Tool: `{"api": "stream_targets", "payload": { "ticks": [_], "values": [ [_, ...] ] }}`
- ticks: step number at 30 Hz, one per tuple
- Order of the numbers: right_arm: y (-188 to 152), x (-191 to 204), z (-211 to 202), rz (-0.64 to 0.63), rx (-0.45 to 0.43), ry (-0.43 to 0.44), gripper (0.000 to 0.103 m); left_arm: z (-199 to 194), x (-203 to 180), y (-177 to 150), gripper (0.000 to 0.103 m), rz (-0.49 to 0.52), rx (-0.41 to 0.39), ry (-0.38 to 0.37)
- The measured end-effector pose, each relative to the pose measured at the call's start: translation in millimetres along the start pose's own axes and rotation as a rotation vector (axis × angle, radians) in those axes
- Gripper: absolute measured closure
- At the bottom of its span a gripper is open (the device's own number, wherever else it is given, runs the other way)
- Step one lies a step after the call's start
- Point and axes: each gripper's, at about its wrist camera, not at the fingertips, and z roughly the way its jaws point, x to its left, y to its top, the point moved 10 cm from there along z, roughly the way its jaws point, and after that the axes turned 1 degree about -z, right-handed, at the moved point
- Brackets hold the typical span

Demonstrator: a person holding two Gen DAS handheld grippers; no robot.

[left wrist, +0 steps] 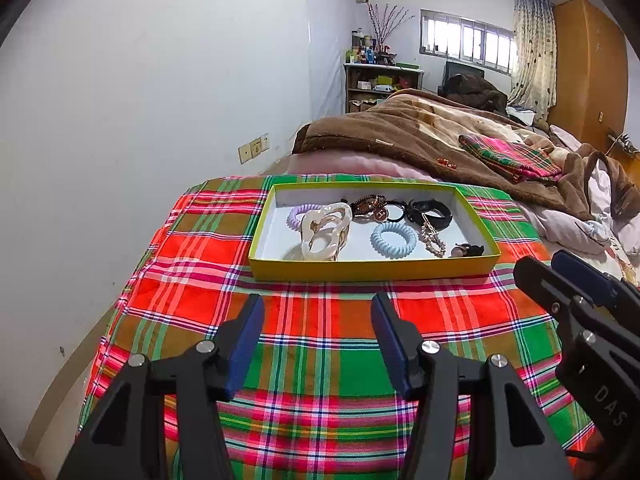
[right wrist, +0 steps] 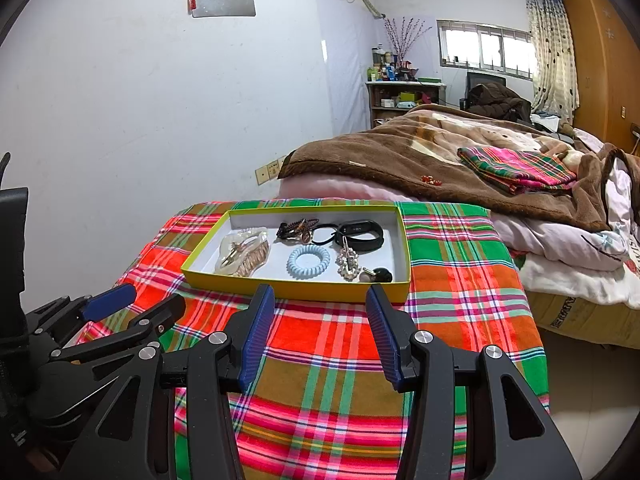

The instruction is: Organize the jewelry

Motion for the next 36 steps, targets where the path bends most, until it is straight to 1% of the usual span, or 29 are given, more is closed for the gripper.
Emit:
{"api": "stream_targets", "payload": {
  "ticks": [36],
  "values": [
    [-1.1,1.5,0.0,-0.005,0.003,0.000,0.055,2.4,1.9,-3.2,0.045,-0.005,0.021,0.007]
  ]
}}
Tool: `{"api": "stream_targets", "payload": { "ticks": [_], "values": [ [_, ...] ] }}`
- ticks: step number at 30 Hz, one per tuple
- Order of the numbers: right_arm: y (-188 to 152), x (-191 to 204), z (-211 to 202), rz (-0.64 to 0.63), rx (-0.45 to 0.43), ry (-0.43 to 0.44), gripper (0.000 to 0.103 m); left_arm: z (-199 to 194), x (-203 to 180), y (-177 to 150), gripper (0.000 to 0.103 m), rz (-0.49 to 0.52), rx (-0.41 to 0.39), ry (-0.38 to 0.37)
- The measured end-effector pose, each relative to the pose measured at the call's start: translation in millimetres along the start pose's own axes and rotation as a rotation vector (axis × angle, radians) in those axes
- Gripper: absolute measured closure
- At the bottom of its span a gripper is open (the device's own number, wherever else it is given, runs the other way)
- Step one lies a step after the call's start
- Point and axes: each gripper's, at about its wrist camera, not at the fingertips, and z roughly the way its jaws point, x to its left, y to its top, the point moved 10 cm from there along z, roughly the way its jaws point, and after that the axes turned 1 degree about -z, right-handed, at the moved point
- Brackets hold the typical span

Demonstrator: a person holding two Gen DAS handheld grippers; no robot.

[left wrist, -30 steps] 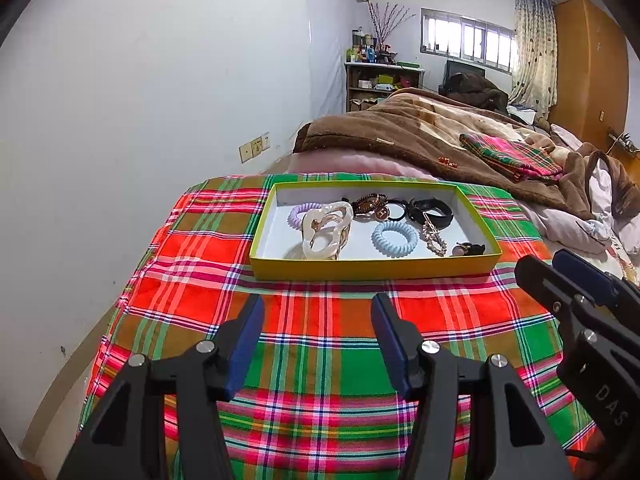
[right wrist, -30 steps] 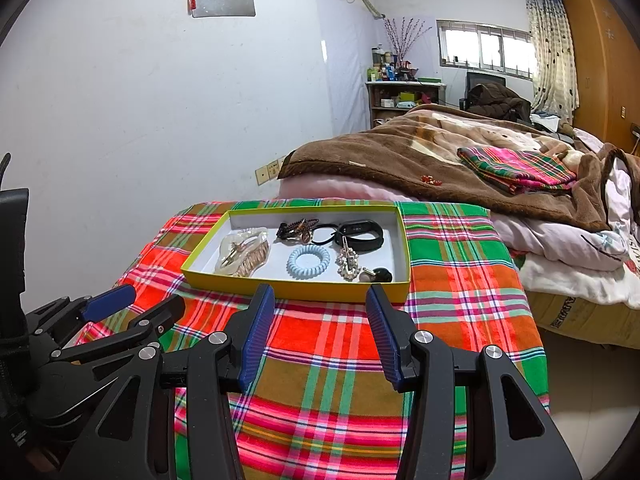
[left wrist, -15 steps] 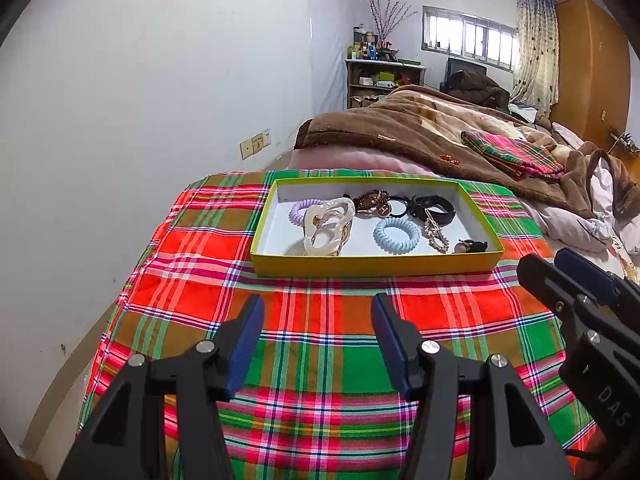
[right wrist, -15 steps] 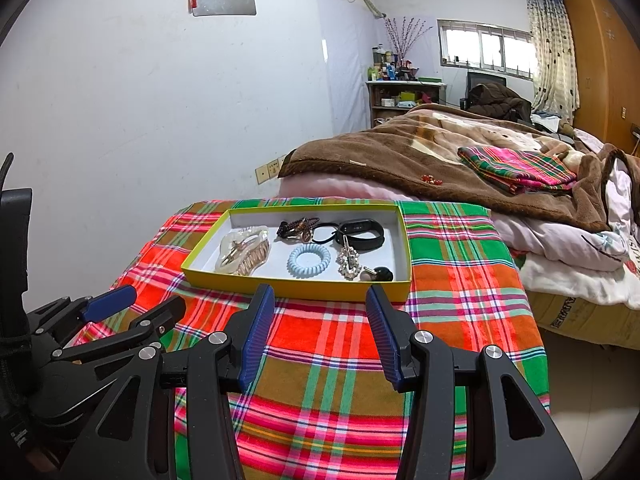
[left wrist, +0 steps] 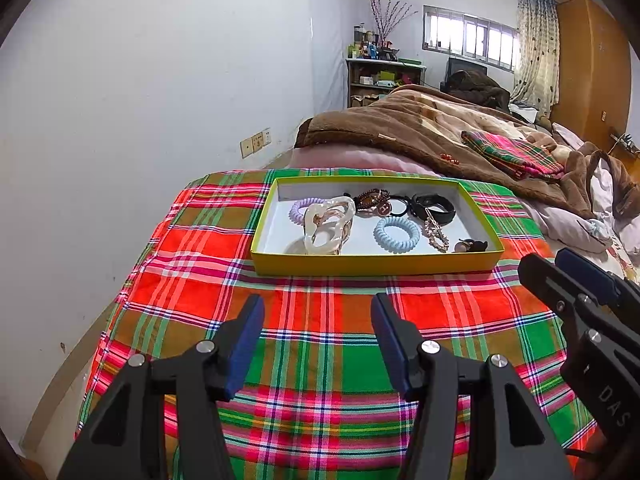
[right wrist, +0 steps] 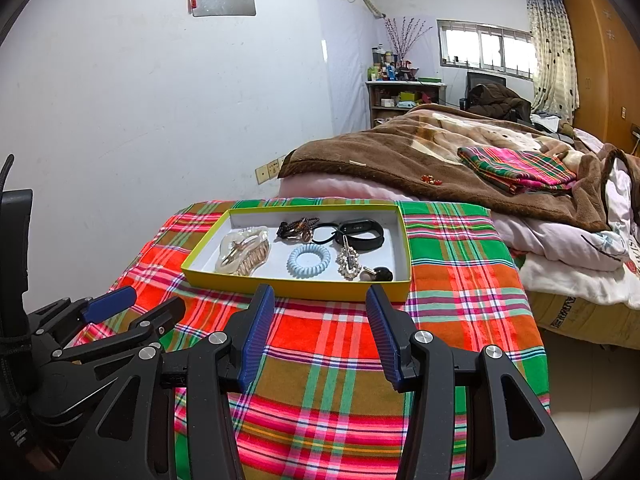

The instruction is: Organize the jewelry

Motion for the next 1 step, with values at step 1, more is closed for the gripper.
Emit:
{"api": "stream_targets", "payload": {
  "ticks": [1],
  "values": [
    [0.1,-0.3,0.1,0.001,0.000,-0.001,0.055,0.0,0.0,-0.1,0.045,0.000,0.000,0.000]
  ]
}}
